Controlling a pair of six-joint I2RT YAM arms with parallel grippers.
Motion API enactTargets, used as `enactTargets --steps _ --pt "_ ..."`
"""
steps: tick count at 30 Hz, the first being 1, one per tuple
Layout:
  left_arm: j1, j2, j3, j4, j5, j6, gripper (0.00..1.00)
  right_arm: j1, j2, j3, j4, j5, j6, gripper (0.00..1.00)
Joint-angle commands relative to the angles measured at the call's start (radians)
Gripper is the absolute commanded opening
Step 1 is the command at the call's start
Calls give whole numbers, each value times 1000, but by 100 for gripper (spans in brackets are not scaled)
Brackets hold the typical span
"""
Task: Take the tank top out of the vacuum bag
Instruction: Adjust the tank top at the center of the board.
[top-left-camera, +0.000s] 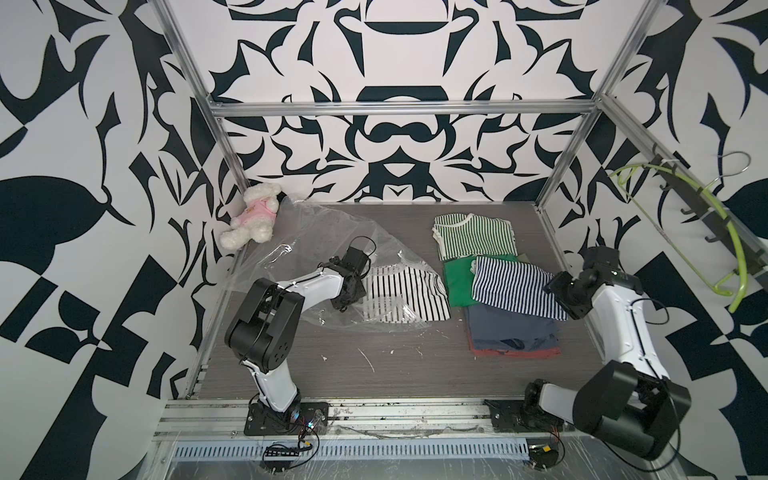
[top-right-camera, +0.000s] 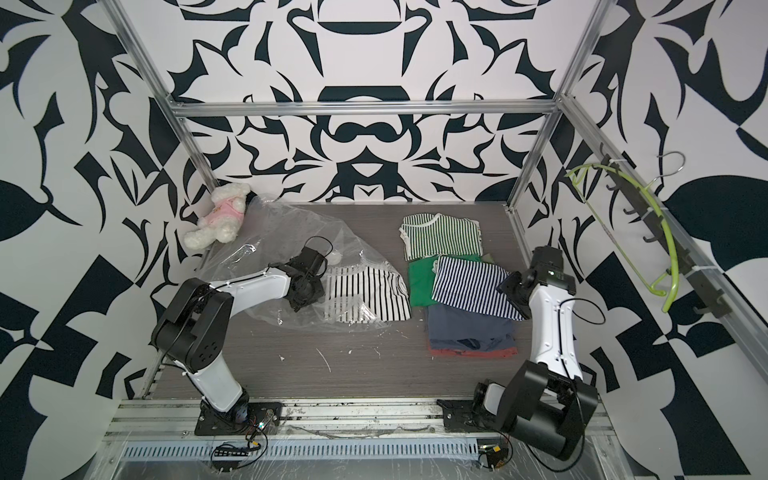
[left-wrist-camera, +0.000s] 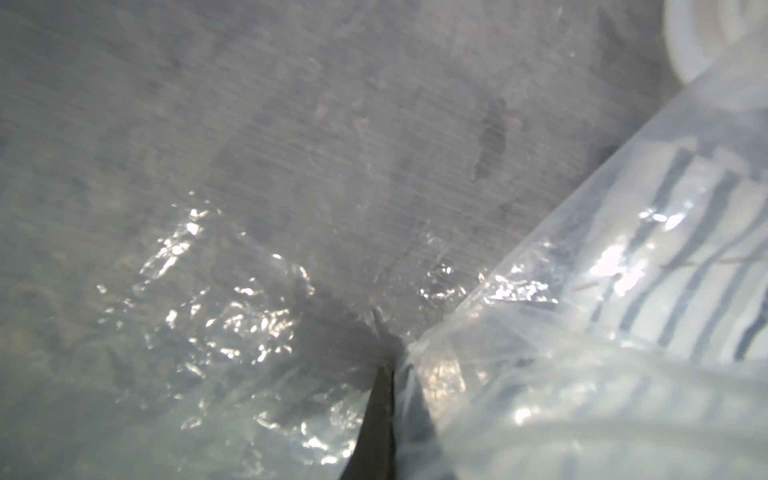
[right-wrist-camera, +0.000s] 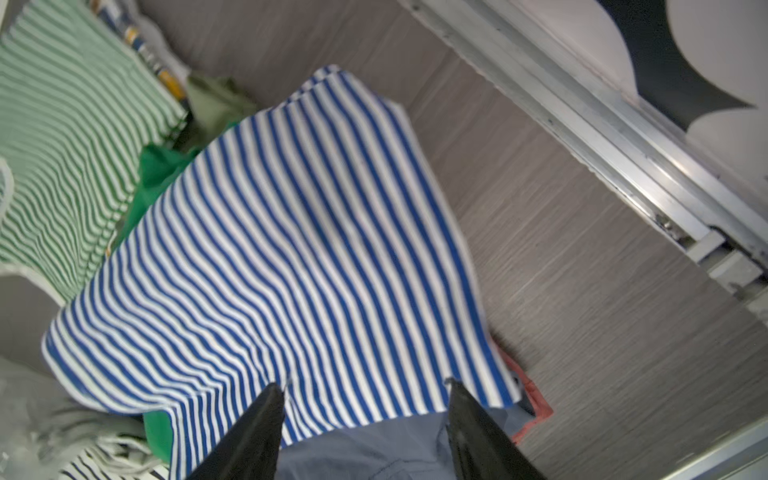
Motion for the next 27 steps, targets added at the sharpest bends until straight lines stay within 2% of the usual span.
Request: enactTargets --steps 1,2,9,14,17,20,27 --pt "4 45 -5 -9 29 0 0 154 -40 29 -21 141 -33 70" --pt "3 45 -4 -9 28 0 0 205 -42 24 -19 179 -24 71" --pt "3 54 5 -16 27 0 0 553 33 15 75 183 -57 68" --pt "3 48 -1 -15 23 -1 0 731 164 89 69 276 -113 61" --pt "2 44 -5 -16 20 -3 0 777 250 129 50 334 -125 58" --pt "3 39 -10 -17 18 -5 0 780 319 148 54 380 -123 52" --pt "2 37 -14 -21 11 -4 0 780 400 196 46 408 -145 37"
